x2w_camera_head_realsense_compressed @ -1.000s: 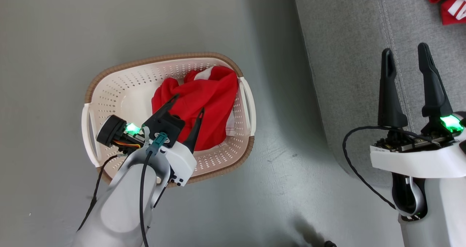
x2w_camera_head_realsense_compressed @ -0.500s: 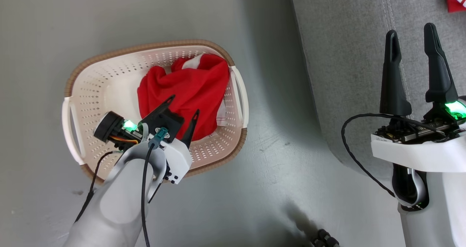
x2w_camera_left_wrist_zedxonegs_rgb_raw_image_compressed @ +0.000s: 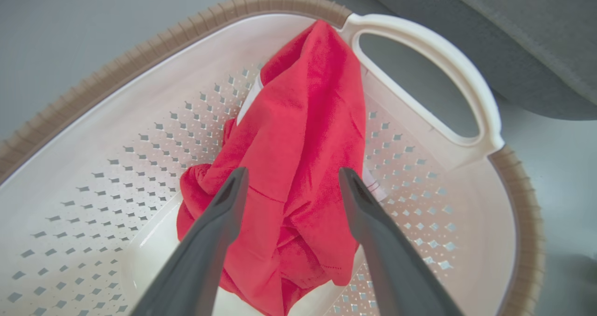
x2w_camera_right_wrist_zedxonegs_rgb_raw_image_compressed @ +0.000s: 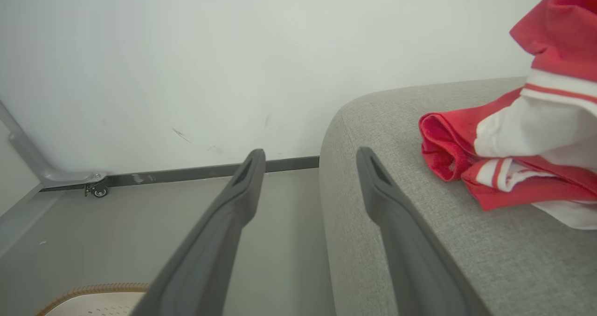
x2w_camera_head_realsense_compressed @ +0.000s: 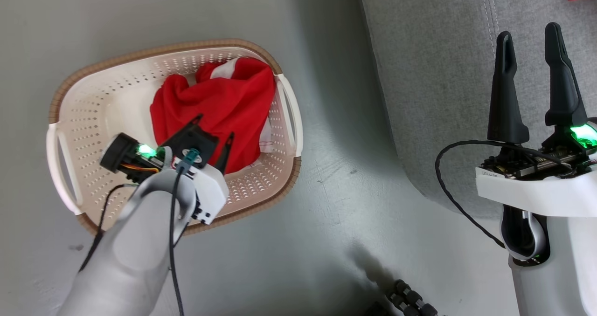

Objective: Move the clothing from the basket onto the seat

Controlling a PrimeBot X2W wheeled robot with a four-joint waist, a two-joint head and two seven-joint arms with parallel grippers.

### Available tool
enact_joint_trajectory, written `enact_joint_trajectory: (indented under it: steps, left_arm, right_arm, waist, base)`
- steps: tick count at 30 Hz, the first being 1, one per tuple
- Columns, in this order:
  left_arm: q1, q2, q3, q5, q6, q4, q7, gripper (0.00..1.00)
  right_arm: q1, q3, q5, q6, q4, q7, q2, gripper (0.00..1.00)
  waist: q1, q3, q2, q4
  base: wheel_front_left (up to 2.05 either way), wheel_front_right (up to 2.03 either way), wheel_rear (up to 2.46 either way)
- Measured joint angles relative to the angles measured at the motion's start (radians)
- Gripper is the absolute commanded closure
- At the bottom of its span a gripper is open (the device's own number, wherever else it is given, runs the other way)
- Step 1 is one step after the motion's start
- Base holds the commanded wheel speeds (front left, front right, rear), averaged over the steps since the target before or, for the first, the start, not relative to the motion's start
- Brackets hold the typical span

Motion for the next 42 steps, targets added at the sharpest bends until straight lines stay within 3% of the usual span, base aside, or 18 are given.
enact_joint_trajectory:
  steps: [10,21,29,30,31,32,33,42]
  left_arm:
    - [-0.033,0.016,0.009,0.005,0.012,0.058,0.01,0.0]
    - [-0.084,0.034,0.024,0.01,0.062,0.101,0.037,0.0]
    - [-0.101,0.033,0.027,0.01,0.063,0.134,0.053,0.0]
    - [-0.104,0.034,0.028,0.01,0.063,0.136,0.053,0.04]
    - [-0.105,0.033,0.029,0.009,0.063,0.137,0.053,0.37]
    - [-0.105,0.031,0.029,0.009,0.063,0.14,0.053,0.64]
    - [-0.105,0.028,0.028,0.009,0.063,0.144,0.053,1.0]
    - [-0.106,0.018,0.021,0.009,0.062,0.164,0.034,1.0]
  right_arm:
    - [-0.002,0.009,0.025,0.0,0.001,-0.008,0.001,0.0]
    - [-0.021,0.023,0.049,0.0,0.006,-0.009,0.003,0.0]
    - [-0.023,0.031,0.052,0.0,0.013,-0.009,0.004,0.0]
    - [-0.023,0.031,0.053,0.0,0.014,-0.009,0.005,0.0]
    - [-0.023,0.03,0.054,0.0,0.015,-0.009,0.005,0.0]
    - [-0.023,0.03,0.057,0.0,0.015,-0.009,0.005,0.0]
    - [-0.024,0.029,0.058,0.0,0.015,-0.009,0.005,0.0]
    - [-0.043,0.018,0.06,0.0,0.016,-0.01,0.006,0.0]
  waist:
    - [0.0,0.035,0.0,-0.034]
    - [0.0,0.066,0.0,-0.067]
    - [0.0,0.079,0.0,-0.083]
    - [0.0,0.08,0.0,-0.085]
    - [0.0,0.081,0.0,-0.087]
    - [0.0,0.082,0.0,-0.088]
    - [0.0,0.082,0.0,-0.089]
    - [0.0,0.072,0.0,-0.088]
  base:
    - [0.0,0.0,0.0]
    - [0.0,0.0,0.0]
    - [0.0,0.0,0.0]
    - [0.0,0.0,0.0]
    - [0.0,0.0,0.0]
    - [0.0,0.0,0.0]
    - [0.0,0.0,0.0]
    - [0.0,0.0,0.0]
